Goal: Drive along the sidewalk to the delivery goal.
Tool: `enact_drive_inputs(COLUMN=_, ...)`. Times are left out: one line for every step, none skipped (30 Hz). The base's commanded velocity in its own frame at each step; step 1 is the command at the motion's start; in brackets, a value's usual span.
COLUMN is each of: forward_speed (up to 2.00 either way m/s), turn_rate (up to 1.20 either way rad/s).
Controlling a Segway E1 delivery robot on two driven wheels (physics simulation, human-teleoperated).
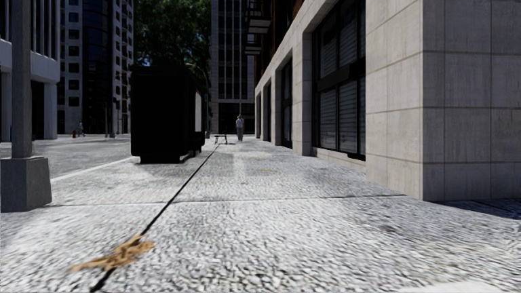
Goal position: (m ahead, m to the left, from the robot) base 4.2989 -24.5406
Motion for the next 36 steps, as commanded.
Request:
enact_drive_inputs(forward_speed=1.50, turn_rate=-1.10)
enact_drive_inputs(forward_speed=1.50, turn_rate=-1.10)
enact_drive_inputs(forward_speed=1.50, turn_rate=-1.20)
enact_drive_inputs(forward_speed=1.50, turn_rate=-1.20)
enact_drive_inputs(forward_speed=1.50, turn_rate=-1.20)
enact_drive_inputs(forward_speed=1.50, turn_rate=-1.20)
enact_drive_inputs(forward_speed=1.50, turn_rate=-1.20)
enact_drive_inputs(forward_speed=1.50, turn_rate=-1.20)
enact_drive_inputs(forward_speed=1.50, turn_rate=-1.20)
enact_drive_inputs(forward_speed=1.50, turn_rate=-1.20)
enact_drive_inputs(forward_speed=1.50, turn_rate=-1.20)
enact_drive_inputs(forward_speed=1.50, turn_rate=-1.20)
enact_drive_inputs(forward_speed=1.50, turn_rate=-1.20)
enact_drive_inputs(forward_speed=1.50, turn_rate=-1.17)
enact_drive_inputs(forward_speed=1.50, turn_rate=-1.11)
enact_drive_inputs(forward_speed=1.50, turn_rate=-0.69)
enact_drive_inputs(forward_speed=1.50, turn_rate=-0.69)
enact_drive_inputs(forward_speed=1.50, turn_rate=-0.18)
enact_drive_inputs(forward_speed=1.50, turn_rate=-0.02)
enact_drive_inputs(forward_speed=1.50, turn_rate=0.00)
enact_drive_inputs(forward_speed=1.50, turn_rate=0.00)
enact_drive_inputs(forward_speed=1.50, turn_rate=0.00)
enact_drive_inputs(forward_speed=1.50, turn_rate=0.00)
enact_drive_inputs(forward_speed=1.50, turn_rate=0.00)
enact_drive_inputs(forward_speed=1.50, turn_rate=0.00)
enact_drive_inputs(forward_speed=1.50, turn_rate=0.00)
enact_drive_inputs(forward_speed=1.50, turn_rate=0.00)
enact_drive_inputs(forward_speed=1.50, turn_rate=0.00)
enact_drive_inputs(forward_speed=1.50, turn_rate=0.00)
enact_drive_inputs(forward_speed=1.50, turn_rate=-0.68)
enact_drive_inputs(forward_speed=1.50, turn_rate=-1.20)
enact_drive_inputs(forward_speed=1.50, turn_rate=-1.20)
enact_drive_inputs(forward_speed=1.50, turn_rate=-1.20)
enact_drive_inputs(forward_speed=1.50, turn_rate=-1.20)
enact_drive_inputs(forward_speed=1.50, turn_rate=-1.20)
enact_drive_inputs(forward_speed=1.50, turn_rate=-1.20)
